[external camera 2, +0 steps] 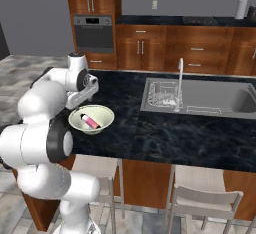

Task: Open the fridge, grab two sodas, and place both sodas inside the bowl with ice on the dining counter.

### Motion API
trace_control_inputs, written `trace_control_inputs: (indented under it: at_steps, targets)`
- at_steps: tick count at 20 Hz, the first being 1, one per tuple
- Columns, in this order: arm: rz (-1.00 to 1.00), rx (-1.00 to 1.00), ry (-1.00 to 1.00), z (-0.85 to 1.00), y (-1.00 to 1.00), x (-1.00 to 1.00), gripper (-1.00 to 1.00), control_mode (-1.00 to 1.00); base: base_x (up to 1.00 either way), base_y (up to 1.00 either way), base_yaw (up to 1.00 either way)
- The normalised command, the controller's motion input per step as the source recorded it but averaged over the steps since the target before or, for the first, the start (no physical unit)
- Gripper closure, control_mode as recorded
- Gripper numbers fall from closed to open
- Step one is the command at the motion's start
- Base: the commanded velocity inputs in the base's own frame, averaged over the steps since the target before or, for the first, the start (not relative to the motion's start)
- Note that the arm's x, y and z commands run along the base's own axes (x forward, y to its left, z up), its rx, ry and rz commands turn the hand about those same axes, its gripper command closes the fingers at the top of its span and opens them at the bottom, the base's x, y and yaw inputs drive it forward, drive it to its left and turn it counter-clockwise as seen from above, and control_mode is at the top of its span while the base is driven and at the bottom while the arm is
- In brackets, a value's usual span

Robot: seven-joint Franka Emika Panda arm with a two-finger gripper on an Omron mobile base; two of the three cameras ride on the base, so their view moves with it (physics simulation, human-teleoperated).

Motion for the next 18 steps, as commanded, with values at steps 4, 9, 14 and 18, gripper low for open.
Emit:
trace_control_inputs:
  at_steps: [4,9,14,18]
  targets:
    - [-0.24,0.20,-0.11,0.37,-0.08,-1.00,-1.00,-1.00,0.00,0.00,0.00]
    - [-0.30,0.22,-0.09,0.24,-0.02,-1.00,-1.00,-1.00,0.00,0.00,0.00]
    - [-0.24,0.12,-0.09,0.54,-0.21,-0.96,-1.00,-1.00,0.00,0.00,0.00]
    - [-0.16,0.00,-0.14,0.66,-0.27,-0.89,-1.00,-1.00,0.00,0.00,0.00]
